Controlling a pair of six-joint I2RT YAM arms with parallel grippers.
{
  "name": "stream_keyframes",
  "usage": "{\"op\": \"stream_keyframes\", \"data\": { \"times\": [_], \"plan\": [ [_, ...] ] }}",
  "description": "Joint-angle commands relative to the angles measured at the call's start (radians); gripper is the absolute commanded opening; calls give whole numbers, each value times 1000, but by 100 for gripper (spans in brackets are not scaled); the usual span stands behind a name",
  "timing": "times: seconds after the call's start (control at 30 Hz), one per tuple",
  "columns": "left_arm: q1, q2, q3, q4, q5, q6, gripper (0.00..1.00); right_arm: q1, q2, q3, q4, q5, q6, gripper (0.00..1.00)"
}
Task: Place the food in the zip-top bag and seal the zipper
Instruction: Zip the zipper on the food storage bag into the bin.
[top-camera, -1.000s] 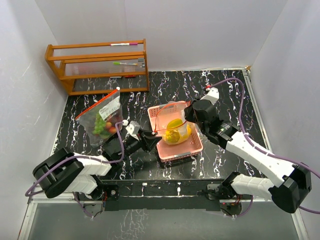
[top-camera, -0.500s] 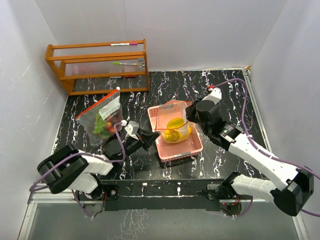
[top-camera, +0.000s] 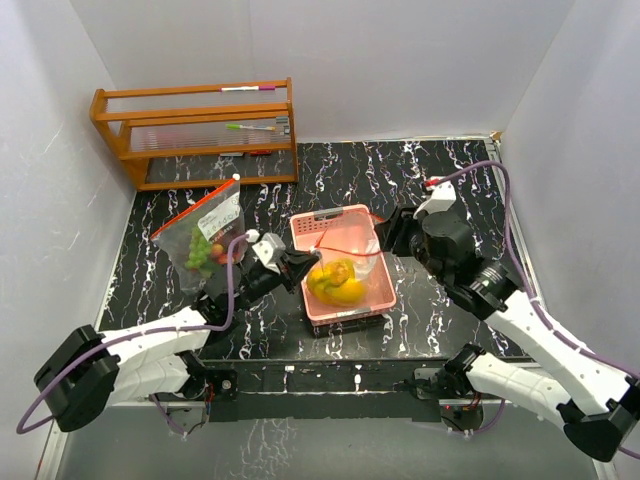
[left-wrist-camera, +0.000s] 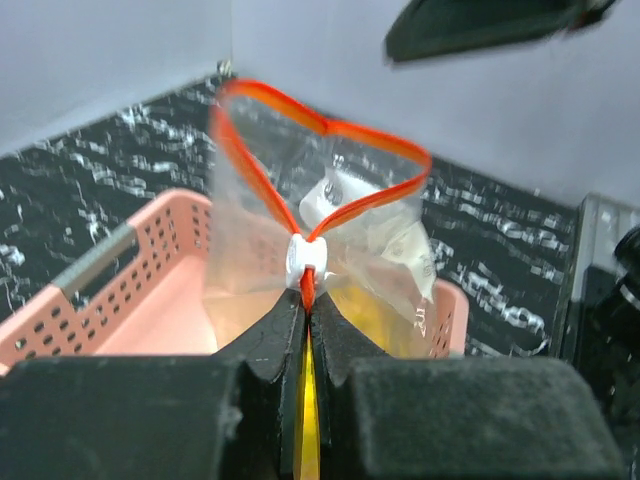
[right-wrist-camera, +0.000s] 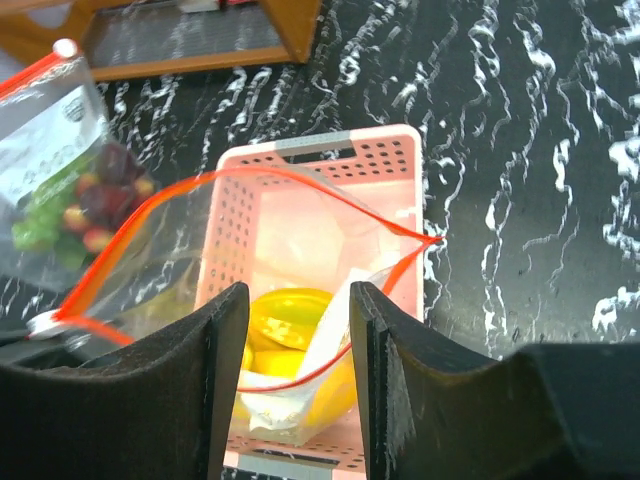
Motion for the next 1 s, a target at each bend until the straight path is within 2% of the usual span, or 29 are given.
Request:
{"op": "stream_keyframes", "data": {
  "times": [0.0,0.17,0.27,0.43,0.57,0.63,0.97],
  "plan": [
    [0,55,33,-66,106,58,0,-4,-61,102,-29,-204,-258,48],
    [4,122,105,-110,285,56,0,-2,-79,148,-41,-539,-501,49],
    [4,131,148,-173,366,46,0,-2,-37,165,-37,-638,-609,49],
    [5,44,191,-326,318,38,0,-2,65,203,-33,-766,-739,49],
    [4,-20,259,-557,243,74,0,-2,138,247,-24,-845,-841,48],
    [4,-36,281,-623,224,85,0,-3,167,265,-8,-877,-892,48],
    [5,-35,290,-664,184,99,0,-1,234,308,-40,-1075,-1159,45]
  ]
}}
